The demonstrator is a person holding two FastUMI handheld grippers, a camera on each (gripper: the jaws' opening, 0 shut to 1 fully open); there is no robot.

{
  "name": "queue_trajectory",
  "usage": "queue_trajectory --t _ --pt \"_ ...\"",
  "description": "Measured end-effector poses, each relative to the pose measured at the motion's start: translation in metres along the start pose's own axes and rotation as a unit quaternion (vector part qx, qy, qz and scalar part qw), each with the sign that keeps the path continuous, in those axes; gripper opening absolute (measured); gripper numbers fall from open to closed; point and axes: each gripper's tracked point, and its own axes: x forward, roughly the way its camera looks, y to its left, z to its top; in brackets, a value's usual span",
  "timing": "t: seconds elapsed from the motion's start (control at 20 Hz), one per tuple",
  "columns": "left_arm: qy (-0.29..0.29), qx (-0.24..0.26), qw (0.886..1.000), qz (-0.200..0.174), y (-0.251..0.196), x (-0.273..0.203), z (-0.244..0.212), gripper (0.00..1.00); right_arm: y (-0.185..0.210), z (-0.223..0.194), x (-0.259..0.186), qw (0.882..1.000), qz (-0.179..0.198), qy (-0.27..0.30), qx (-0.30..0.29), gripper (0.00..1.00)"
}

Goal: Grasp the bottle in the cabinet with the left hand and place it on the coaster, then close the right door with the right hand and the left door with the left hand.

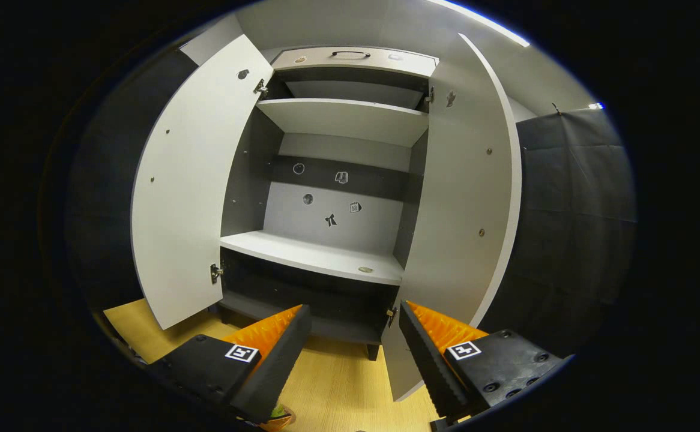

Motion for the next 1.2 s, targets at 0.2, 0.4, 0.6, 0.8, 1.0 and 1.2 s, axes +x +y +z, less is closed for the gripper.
queue_trajectory --t 0.2,0.4,0.6,0.8,1.0,1.2 --pt "-0.005 0.001 1.0 0.008 0.013 -0.001 0.018 0.96 -0.004 0.011 -0.005 1.0 -0.001 -0.008 0.008 0.98" --pt "-0.01 -0.007 1.0 0.004 0.017 -0.002 0.046 0.96 -0.014 0.018 -0.009 1.0 -0.01 -0.01 0.015 0.98" --pt "-0.033 0.014 0.999 -0.003 0.015 -0.003 0.102 0.96 -0.033 0.034 -0.017 0.999 -0.021 -0.016 0.038 0.98" --pt "-0.034 -0.001 0.999 -0.012 0.023 -0.005 0.154 0.96 -0.071 0.061 -0.027 0.997 -0.059 -0.035 0.033 0.98" --pt "-0.015 -0.027 0.999 0.008 0.065 -0.019 0.198 0.96 -0.112 0.074 -0.038 0.994 -0.08 -0.041 0.068 0.98" --pt "-0.018 0.019 0.997 0.072 0.126 -0.036 0.253 0.96 -0.17 0.075 -0.045 0.99 -0.124 -0.039 0.057 0.98"
